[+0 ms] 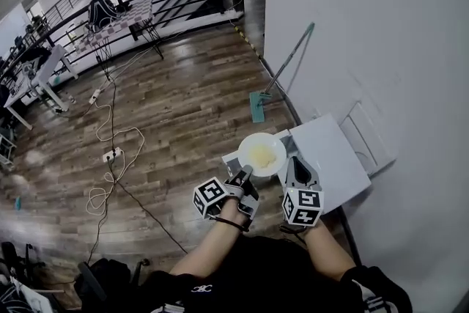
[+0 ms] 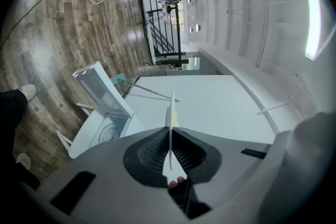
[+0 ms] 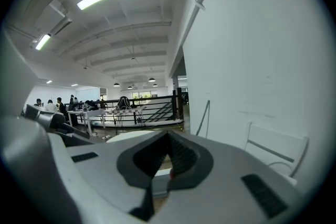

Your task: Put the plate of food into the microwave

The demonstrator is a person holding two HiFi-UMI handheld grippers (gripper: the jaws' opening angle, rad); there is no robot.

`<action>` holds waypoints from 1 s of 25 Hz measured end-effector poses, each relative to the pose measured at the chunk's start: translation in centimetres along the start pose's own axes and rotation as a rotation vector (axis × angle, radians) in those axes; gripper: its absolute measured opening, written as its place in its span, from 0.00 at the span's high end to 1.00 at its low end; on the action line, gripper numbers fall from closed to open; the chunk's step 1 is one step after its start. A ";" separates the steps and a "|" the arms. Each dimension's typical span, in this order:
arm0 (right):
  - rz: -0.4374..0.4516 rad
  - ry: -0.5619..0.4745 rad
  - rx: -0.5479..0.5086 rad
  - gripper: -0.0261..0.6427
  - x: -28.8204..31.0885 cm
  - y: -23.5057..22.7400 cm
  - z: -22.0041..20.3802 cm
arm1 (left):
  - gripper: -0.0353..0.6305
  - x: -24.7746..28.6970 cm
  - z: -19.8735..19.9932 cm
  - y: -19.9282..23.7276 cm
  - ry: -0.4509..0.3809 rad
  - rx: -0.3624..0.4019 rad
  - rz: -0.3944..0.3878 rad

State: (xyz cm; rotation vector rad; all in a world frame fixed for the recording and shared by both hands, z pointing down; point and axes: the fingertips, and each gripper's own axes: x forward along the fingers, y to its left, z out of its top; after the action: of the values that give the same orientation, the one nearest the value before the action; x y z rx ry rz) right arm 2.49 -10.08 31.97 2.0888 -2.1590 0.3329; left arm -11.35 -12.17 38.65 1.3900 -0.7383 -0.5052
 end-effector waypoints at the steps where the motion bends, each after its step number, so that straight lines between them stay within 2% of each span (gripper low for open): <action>1: -0.016 0.001 0.004 0.95 0.6 0.1 0.3 | 0.92 0.4 0.6 -0.2 0.016 0.004 0.001; 6: -0.122 -0.006 0.045 0.95 3.0 0.0 1.3 | 0.93 2.8 3.0 -1.5 0.115 0.035 -0.012; 12: -0.248 0.006 0.111 0.95 3.1 -0.8 0.0 | 0.92 4.7 3.7 0.2 0.235 0.043 0.017; 20: -0.388 0.090 0.146 0.95 -0.7 -5.2 -4.2 | 0.92 7.2 -1.3 3.1 0.384 0.046 0.062; 23: -0.403 0.116 0.160 0.95 -1.8 -6.5 -5.8 | 0.92 7.6 -2.9 4.5 0.417 0.073 0.070; 25: -0.401 0.140 0.155 0.95 -1.9 -6.8 -7.1 | 0.92 7.6 -3.7 6.0 0.437 0.061 0.090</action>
State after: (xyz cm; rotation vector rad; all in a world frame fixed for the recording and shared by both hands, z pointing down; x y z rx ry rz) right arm 8.92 -6.71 38.86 2.4314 -1.6342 0.5932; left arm -4.10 -14.26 45.77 1.4512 -0.4592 -0.0991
